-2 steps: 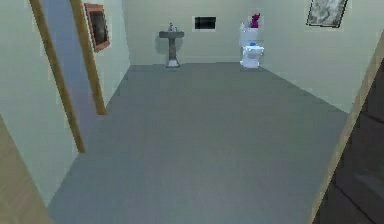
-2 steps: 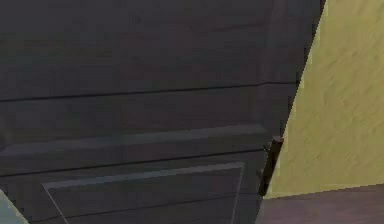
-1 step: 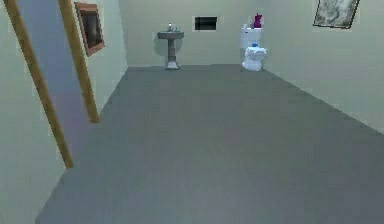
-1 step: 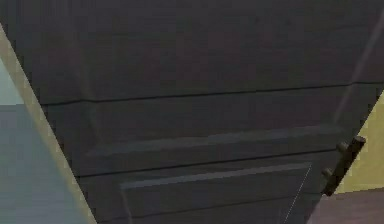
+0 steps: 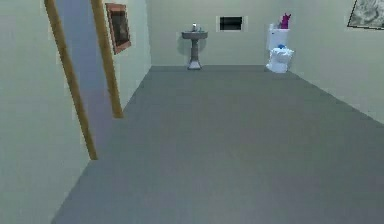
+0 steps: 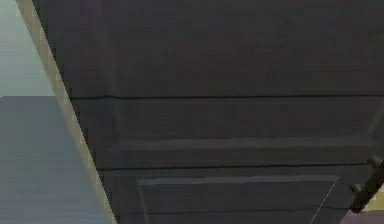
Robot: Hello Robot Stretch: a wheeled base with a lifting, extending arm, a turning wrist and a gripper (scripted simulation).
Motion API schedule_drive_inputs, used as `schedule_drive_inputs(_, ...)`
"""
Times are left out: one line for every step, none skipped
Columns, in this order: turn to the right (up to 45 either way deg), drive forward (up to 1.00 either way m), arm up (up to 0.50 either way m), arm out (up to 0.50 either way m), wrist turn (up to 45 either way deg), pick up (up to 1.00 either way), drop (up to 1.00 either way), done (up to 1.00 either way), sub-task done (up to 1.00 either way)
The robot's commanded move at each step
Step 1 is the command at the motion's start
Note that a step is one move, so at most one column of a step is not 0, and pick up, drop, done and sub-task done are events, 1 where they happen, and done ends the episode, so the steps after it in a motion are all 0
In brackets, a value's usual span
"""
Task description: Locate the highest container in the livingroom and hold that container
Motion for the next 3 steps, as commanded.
schedule_drive_inputs(0.0,0.3,0.0,0.0,0.0,0.0,0.0,0.0,0.0)
schedule_drive_inputs(-18.0,0.0,0.0,0.0,0.0,0.0,0.0,0.0,0.0)
schedule_drive_inputs(0.0,1.0,0.0,0.0,0.0,0.0,0.0,0.0,0.0)
